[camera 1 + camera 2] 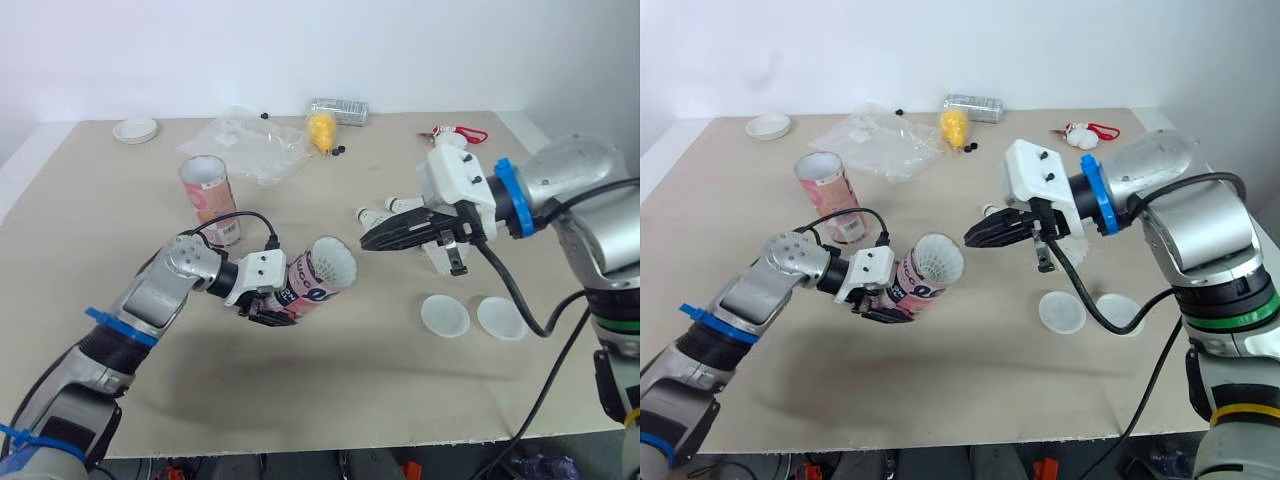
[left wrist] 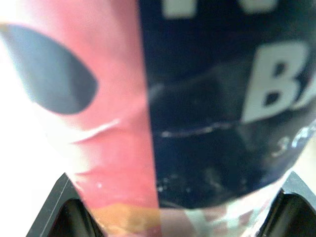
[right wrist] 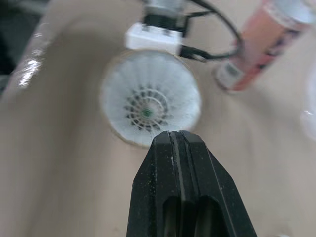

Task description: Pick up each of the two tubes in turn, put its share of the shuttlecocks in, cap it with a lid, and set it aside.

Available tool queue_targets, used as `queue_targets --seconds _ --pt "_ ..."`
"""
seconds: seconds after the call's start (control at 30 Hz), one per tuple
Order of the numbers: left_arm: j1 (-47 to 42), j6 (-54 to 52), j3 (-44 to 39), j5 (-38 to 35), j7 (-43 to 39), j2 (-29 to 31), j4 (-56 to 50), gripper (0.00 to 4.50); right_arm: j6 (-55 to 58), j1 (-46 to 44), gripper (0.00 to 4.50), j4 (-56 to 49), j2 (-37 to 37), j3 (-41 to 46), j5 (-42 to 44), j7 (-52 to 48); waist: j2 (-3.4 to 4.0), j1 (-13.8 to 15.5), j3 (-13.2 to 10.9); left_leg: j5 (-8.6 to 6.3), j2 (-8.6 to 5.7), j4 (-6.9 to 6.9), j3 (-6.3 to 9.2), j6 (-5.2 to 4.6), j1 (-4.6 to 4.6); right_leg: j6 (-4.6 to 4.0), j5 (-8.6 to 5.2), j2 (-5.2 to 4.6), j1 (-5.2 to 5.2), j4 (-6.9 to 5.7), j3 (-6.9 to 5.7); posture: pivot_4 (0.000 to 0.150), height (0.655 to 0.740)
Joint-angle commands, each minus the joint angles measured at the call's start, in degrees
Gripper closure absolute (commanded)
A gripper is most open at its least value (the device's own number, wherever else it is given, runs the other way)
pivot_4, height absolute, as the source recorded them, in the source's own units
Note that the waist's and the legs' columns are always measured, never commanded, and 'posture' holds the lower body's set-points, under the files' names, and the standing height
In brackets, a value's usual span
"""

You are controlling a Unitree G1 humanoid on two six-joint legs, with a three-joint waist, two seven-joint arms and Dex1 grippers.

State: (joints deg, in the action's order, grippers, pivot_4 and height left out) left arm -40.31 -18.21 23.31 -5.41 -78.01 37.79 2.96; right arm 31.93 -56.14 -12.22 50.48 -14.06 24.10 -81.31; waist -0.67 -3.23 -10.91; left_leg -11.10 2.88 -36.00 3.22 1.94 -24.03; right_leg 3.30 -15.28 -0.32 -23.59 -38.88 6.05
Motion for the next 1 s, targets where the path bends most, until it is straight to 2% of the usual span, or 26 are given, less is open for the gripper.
queue_targets --seconds 0.03,0.3,0.53,0.77,1.0 --pt "-2.6 -2.1 2.7 2.2 -3.8 1.4 2.9 1.45 -3.3 -2.1 4.45 0.5 -3.2 -3.1 -3.6 -0.1 0.0 -0.1 0.0 0.0 0.01 0.01 0.01 0.0 0.02 -0.02 -0.02 0.01 0.0 -0.03 -0.02 0.15 0.74" --pt "-5.1 -4.8 3.8 1.8 -6.7 0.9 3.1 1.45 -8.5 -4.6 4.45 3.9 -10.2 -12.7 -14.8 1.2 0.0 -0.4 0.0 0.0 0.03 0.0 0.03 0.0 0.0 -0.01 -0.04 0.04 -0.06 -0.14 -0.03 0.15 0.74" --pt "-6.1 -7.0 3.5 1.0 -7.6 0.1 2.3 1.45 -15.9 -7.4 4.45 13.4 -19.8 -21.5 -24.0 0.5 -0.02 -0.9 0.0 0.01 0.04 -0.04 0.06 0.0 -0.01 -0.04 -0.03 0.05 -0.06 -0.21 -0.06 0.15 0.74" --pt "-5.1 -8.2 2.7 0.2 -7.0 -0.2 0.5 1.45 -20.5 -8.3 4.45 19.4 -23.6 -22.5 -27.1 -2.5 -0.04 -1.7 0.0 0.02 0.14 0.11 0.08 -0.02 0.66 -0.17 0.04 0.21 0.36 -0.32 -0.03 0.15 0.74" --pt "-4.8 -9.0 2.2 -0.1 -6.7 -0.5 0.3 1.45 -21.4 -7.3 4.45 19.6 -24.3 -21.8 -26.6 -6.2 -0.04 -1.7 0.0 0.05 0.16 0.14 0.08 -0.05 0.67 -0.18 0.04 0.25 0.37 -0.35 0.02 0.15 0.74"
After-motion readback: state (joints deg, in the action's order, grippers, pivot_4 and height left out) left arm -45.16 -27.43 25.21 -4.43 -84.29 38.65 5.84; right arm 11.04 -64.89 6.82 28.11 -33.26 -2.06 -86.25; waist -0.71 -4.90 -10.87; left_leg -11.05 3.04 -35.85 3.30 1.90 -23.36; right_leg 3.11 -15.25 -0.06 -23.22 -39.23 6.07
